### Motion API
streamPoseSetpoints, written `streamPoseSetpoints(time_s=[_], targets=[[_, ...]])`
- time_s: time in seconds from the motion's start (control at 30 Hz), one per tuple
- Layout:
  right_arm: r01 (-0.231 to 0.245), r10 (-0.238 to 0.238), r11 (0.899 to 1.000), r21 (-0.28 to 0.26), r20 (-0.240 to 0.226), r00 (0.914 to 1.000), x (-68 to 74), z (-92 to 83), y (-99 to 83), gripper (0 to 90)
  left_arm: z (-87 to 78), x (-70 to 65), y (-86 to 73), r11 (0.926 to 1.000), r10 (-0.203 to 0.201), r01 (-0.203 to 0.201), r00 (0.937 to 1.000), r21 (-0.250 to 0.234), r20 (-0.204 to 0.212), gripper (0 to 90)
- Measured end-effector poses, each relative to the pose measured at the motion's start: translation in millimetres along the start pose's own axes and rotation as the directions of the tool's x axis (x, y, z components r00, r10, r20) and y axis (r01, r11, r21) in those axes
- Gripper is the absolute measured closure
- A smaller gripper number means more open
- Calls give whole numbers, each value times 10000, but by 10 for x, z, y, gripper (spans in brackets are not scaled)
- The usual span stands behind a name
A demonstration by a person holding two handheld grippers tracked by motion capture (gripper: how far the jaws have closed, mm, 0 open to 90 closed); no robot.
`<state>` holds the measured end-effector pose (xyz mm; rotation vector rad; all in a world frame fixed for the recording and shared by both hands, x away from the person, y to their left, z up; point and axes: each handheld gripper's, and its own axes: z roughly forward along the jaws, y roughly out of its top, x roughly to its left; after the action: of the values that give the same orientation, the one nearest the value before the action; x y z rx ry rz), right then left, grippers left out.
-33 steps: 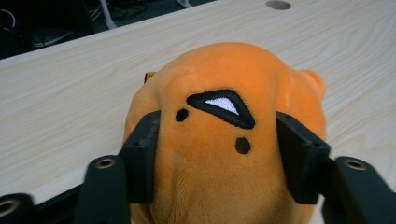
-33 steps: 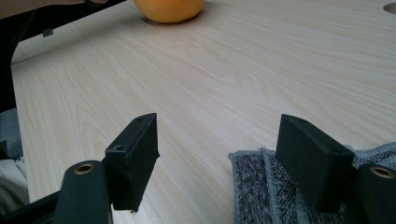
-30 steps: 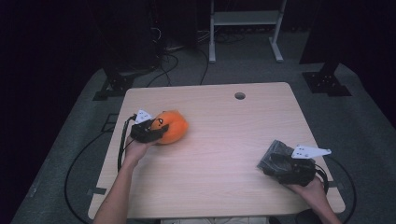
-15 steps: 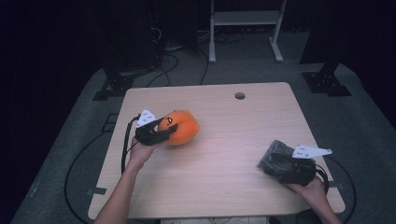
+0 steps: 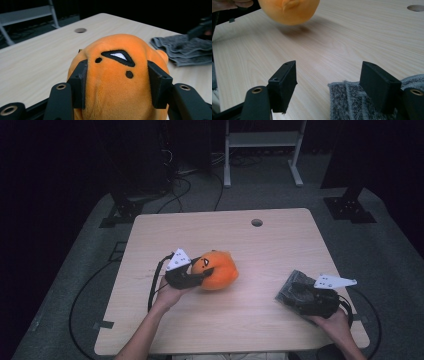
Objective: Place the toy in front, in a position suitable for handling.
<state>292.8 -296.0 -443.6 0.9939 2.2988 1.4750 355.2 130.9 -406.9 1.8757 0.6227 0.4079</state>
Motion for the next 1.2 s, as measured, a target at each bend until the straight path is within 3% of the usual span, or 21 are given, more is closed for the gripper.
streamPoseSetpoints(time_s=[0.47,0.67,0.83,1.03,1.2], targets=[[-239,214,9995,220,1064,9941,-233,-72,48,304,197,-279,-62,9994,270,-283,9976,197,641,430],[-341,217,9964,779,1554,9876,-391,-49,82,317,250,-353,-87,9991,319,-339,9964,240,791,426],[-504,249,9885,1425,1756,9842,-499,64,62,327,276,-399,-127,9985,404,-437,9947,336,948,418],[-760,266,9698,2317,2092,9775,-586,200,9,350,279,-432,-169,9982,434,-475,9934,368,1064,395],[-1058,455,9577,2676,2222,9739,-647,278,-27,373,254,-443,-189,9968,548,-611,9915,509,1176,347]])
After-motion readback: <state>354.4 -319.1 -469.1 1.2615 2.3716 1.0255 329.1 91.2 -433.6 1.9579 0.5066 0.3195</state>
